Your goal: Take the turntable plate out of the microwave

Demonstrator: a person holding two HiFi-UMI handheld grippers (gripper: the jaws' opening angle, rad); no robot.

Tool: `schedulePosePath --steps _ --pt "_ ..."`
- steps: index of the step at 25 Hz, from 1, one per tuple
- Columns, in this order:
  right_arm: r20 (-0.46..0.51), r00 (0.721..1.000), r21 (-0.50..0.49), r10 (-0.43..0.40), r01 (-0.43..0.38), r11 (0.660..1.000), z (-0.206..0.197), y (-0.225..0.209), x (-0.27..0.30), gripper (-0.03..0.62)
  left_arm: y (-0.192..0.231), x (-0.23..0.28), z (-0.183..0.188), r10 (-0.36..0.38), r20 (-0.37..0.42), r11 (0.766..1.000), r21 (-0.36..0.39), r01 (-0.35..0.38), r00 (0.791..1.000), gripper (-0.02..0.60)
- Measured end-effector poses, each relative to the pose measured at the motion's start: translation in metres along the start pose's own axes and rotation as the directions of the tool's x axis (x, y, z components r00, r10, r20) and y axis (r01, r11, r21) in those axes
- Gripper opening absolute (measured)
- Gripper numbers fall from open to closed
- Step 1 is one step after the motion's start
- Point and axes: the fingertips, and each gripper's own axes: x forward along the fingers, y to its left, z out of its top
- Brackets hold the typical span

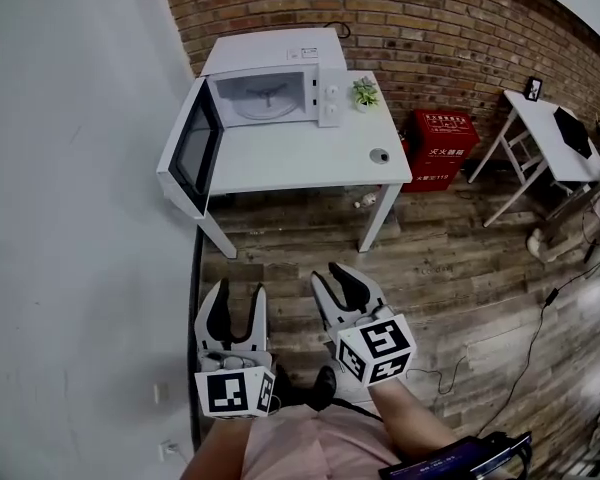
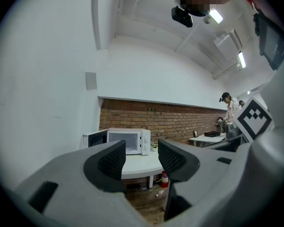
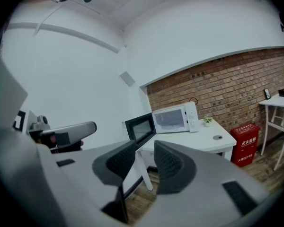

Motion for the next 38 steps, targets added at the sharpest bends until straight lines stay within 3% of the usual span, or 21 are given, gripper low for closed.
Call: schedulePosePath --steps 9,16,30,38 --pt "-0.043 0.999 0.018 -0.011 0.012 1.000 -0.009 -0.024 0.038 0.117 0.014 0.036 -0.016 -0.004 -0.023 1.000 -0.013 0.003 1.000 0.213" --pt "-0.073 0.996 0.026 -0.051 0.053 0.998 -0.009 -0.051 0.106 0.109 0.041 0.103 -0.036 -0.057 -0.028 0.998 -0.038 0.056 0.998 0.213" --pt "0.015 0.993 -0.010 -0.119 0.120 0.993 0.068 -0.076 0.236 0.094 0.109 0.231 -0.008 -0.166 0.063 0.985 -0.037 0.169 0.984 0.213" --pt "0.017 0.988 -0.004 -0.155 0.155 0.988 0.074 -0.094 0.269 0.091 0.121 0.268 -0.022 -0.209 0.046 0.976 -0.050 0.211 0.977 0.212"
